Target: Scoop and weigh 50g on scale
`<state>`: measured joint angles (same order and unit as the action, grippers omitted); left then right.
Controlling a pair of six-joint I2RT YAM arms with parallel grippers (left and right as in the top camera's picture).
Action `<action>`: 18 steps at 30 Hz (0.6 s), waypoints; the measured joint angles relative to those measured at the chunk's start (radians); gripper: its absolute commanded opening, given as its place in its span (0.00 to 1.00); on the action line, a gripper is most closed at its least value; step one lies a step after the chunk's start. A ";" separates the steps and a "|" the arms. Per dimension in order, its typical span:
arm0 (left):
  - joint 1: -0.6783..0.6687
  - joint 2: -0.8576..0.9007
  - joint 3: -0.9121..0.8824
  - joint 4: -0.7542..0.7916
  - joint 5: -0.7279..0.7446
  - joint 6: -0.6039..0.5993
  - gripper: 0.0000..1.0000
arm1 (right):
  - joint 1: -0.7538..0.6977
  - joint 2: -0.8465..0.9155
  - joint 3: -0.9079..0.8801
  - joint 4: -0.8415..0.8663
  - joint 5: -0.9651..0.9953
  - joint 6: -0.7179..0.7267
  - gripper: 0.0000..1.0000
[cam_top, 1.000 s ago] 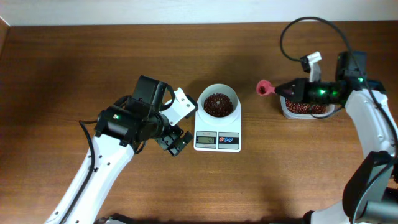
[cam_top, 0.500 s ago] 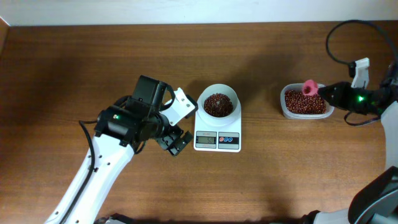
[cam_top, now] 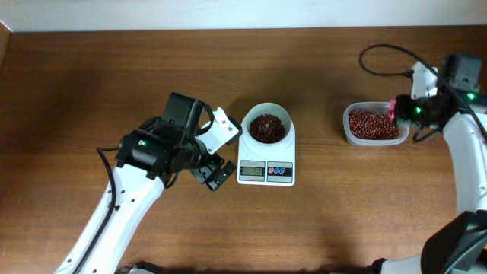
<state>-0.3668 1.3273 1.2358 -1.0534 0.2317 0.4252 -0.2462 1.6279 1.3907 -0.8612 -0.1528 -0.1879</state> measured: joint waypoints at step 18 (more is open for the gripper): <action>0.000 0.000 0.000 0.000 0.000 0.000 0.99 | 0.092 0.000 0.069 -0.117 0.255 -0.072 0.04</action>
<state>-0.3664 1.3273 1.2358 -1.0534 0.2317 0.4252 -0.1543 1.6276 1.4597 -0.9787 0.1020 -0.2596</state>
